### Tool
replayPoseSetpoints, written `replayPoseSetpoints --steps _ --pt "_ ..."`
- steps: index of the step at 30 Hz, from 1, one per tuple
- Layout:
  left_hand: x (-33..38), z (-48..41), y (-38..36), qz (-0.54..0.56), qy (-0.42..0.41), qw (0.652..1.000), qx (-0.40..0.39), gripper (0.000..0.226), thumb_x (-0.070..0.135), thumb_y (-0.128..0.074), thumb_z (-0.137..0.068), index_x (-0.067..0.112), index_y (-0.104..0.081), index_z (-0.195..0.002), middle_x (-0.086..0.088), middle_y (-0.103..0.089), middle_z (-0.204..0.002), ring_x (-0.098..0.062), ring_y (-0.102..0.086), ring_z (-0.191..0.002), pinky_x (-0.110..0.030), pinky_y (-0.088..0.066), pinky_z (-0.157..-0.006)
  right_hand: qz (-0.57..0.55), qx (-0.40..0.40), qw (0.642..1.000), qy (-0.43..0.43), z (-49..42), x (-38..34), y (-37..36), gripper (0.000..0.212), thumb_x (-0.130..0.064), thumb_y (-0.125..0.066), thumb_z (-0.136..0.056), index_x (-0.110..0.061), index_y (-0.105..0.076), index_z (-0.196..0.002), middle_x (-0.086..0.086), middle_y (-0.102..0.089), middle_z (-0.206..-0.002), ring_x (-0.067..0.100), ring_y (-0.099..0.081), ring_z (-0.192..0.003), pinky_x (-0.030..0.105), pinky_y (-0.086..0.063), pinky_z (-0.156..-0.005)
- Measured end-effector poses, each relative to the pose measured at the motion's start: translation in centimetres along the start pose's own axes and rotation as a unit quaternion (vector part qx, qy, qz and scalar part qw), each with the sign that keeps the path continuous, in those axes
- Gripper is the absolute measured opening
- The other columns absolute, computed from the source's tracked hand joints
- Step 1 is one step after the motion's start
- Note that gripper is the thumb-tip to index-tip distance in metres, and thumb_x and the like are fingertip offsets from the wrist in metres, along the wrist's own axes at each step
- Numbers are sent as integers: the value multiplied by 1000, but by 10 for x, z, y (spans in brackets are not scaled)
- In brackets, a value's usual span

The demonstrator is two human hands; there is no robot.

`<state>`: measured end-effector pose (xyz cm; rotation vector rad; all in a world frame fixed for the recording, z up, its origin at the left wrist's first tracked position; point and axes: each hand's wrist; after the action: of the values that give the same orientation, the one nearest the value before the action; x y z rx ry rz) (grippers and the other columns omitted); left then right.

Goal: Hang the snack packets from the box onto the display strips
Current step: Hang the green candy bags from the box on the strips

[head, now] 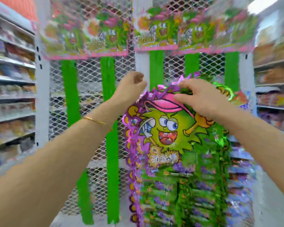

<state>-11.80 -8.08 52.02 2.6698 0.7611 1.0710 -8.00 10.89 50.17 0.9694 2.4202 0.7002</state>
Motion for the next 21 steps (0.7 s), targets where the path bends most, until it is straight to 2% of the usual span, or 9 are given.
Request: replayPoseSetpoints --steps 2,4,6,8,11,13,15,18,21 --pt "0 -27 -7 10 26 1000 14 35 11 -53 -90 2 -49 -124 -13 -58 -115 -21 -55 -95 -37 -48 -94 20 -6 1000 16 -24 7 1 23 -18 -59 -89 -1 -62 -105 8 -58 -94 19 -52 -92 27 -24 -66" --pt "-1 -45 -13 47 57 997 13 39 16 -58 -83 5 -48 -119 -15 -59 -103 -23 -57 -83 -41 -52 -85 36 -3 999 20 -43 14 2 23 -17 -57 -90 0 -60 -105 7 -57 -95 21 -51 -94 28 -25 -68" --pt "1 -56 -16 105 74 992 2 34 13 -56 -82 3 -46 -112 -11 -55 -76 -18 -52 -59 -35 -47 -63 51 -2 999 19 -58 18 2 25 -15 -55 -90 5 -59 -104 17 -60 -103 28 -53 -100 33 -29 -75" --pt "1 -65 -17 149 83 985 -13 4 6 -49 -91 8 -47 -93 -3 -43 -58 -10 -39 -43 -26 -34 -50 72 -2 997 24 -71 21 0 24 -16 -56 -90 2 -60 -105 18 -61 -109 30 -53 -105 32 -32 -79" --pt "3 -70 -17 200 94 974 -53 29 7 -40 -96 18 -43 -69 10 -38 -42 -5 -31 -37 -17 -27 -44 95 14 995 13 -90 27 -5 15 -27 -56 -89 -18 -60 -100 7 -60 -107 28 -54 -109 39 -43 -86" --pt "5 -74 -14 211 115 968 -78 26 17 -38 -97 22 -47 -73 9 -42 -53 -7 -34 -47 -19 -26 -48 122 37 992 3 -100 25 -7 21 -31 -54 -90 -21 -59 -107 4 -60 -115 26 -53 -111 39 -45 -84" --pt "6 -76 -7 182 147 968 -95 20 28 -38 -96 23 -57 -92 5 -54 -76 -11 -43 -65 -25 -29 -59 153 62 986 12 -107 20 -9 24 -32 -51 -92 -20 -57 -111 3 -60 -119 26 -53 -112 36 -41 -79" --pt "8 -80 4 155 159 969 -107 40 34 -25 -100 14 -57 -113 -1 -59 -100 -15 -49 -95 -32 -32 -84 179 80 980 36 -115 11 -11 22 -33 -48 -94 -18 -55 -109 5 -62 -114 28 -55 -107 34 -38 -73" --pt "10 -82 10 140 156 970 -124 46 40 -22 -100 12 -59 -97 -9 -58 -107 -22 -45 -115 -38 -23 -106 195 84 976 49 -121 6 -14 20 -31 -47 -95 -15 -54 -104 7 -63 -107 30 -57 -101 34 -38 -70"
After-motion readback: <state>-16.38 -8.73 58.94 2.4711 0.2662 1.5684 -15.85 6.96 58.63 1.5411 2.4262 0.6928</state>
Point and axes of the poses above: each hand's wrist, its own z-axis away from the middle knuckle, its own y-axis out of the back of the hand, x = y × z
